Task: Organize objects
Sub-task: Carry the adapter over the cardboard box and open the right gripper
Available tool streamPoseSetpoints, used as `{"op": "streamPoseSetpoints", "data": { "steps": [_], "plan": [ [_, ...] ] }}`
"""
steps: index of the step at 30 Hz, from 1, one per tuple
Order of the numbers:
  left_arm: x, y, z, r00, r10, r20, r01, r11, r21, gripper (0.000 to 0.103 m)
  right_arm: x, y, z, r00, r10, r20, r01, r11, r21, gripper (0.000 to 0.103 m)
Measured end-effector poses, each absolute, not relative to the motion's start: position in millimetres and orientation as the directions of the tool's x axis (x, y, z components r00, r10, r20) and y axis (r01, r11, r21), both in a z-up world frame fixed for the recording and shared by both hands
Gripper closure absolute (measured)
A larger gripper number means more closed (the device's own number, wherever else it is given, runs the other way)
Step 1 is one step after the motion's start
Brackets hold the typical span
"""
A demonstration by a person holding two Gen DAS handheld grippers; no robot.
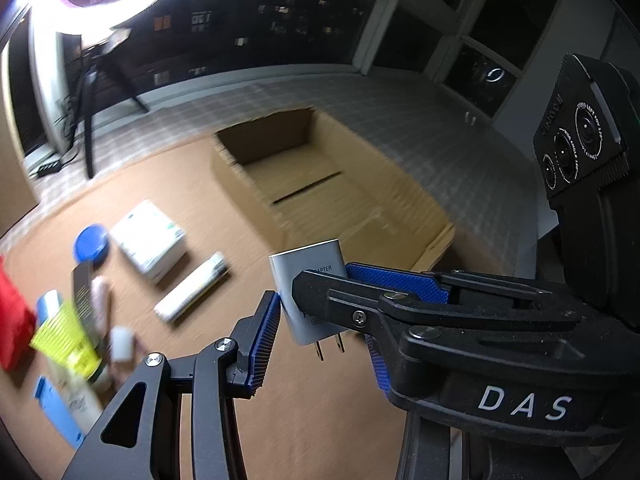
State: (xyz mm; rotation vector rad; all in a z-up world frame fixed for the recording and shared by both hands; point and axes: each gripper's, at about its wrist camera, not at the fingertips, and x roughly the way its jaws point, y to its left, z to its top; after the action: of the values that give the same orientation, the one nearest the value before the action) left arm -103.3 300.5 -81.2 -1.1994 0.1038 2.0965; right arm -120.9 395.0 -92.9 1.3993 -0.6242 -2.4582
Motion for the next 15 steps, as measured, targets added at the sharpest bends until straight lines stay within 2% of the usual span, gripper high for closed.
{"op": "streamPoseSetpoints", "data": {
  "steps": [15],
  "plan": [
    [-126.8, 386.3, -89.4, -0.279, 0.571, -0.772, -0.66, -0.698, -0.279, 0.059, -140.7, 462.4, -100.7, -0.536, -0.349, -0.769, -0.072, -0.888, 0.454, 0.074]
  ]
}}
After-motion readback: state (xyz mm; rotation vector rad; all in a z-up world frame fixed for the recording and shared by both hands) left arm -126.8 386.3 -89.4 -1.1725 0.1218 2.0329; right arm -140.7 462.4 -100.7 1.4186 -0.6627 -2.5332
